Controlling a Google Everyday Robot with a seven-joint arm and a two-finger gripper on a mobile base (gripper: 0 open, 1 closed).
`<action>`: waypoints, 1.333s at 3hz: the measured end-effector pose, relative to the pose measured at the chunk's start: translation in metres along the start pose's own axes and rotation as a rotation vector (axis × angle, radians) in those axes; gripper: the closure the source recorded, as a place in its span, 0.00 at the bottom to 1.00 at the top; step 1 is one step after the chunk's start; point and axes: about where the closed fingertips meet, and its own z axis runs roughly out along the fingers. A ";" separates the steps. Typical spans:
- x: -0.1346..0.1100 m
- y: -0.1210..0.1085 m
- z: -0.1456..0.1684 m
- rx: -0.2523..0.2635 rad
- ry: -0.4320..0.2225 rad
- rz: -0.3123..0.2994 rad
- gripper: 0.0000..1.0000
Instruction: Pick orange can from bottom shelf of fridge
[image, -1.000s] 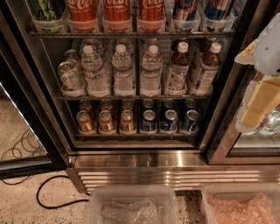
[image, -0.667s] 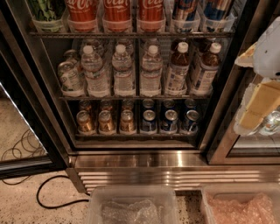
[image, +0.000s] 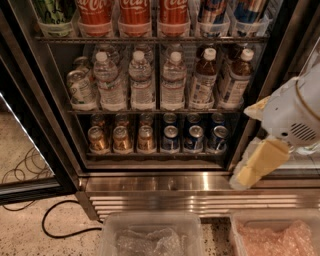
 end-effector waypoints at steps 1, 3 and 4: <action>-0.006 0.028 0.046 -0.030 -0.110 0.036 0.00; -0.022 0.046 0.108 -0.041 -0.171 0.067 0.00; -0.032 0.053 0.101 0.000 -0.184 0.076 0.00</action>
Offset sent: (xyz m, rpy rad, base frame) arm -0.0094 0.1122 -0.1398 0.2575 0.0321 -0.0322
